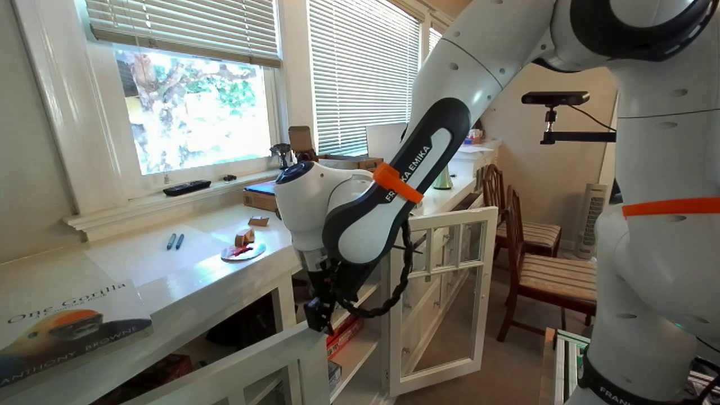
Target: Close the left cabinet door.
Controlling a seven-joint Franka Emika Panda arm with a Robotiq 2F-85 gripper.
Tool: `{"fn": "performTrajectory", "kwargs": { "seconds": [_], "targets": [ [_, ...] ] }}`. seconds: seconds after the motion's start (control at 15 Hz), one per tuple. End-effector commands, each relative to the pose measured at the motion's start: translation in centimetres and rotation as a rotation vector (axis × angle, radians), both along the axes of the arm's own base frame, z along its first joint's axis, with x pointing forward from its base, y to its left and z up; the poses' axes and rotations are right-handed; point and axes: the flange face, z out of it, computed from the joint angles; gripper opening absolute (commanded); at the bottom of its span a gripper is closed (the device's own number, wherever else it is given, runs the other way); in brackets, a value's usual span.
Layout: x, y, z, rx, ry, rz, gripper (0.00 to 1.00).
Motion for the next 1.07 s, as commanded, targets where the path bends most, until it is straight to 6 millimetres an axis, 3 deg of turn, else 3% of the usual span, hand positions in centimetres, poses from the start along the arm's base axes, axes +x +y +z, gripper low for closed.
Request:
{"fn": "performTrajectory", "kwargs": {
  "seconds": [0.0,1.0],
  "targets": [
    [-0.6,-0.6,0.5,-0.019,-0.031,-0.036,1.00],
    [0.3,-2.1,0.2,-0.007,-0.086,-0.103,1.00]
  ]
}}
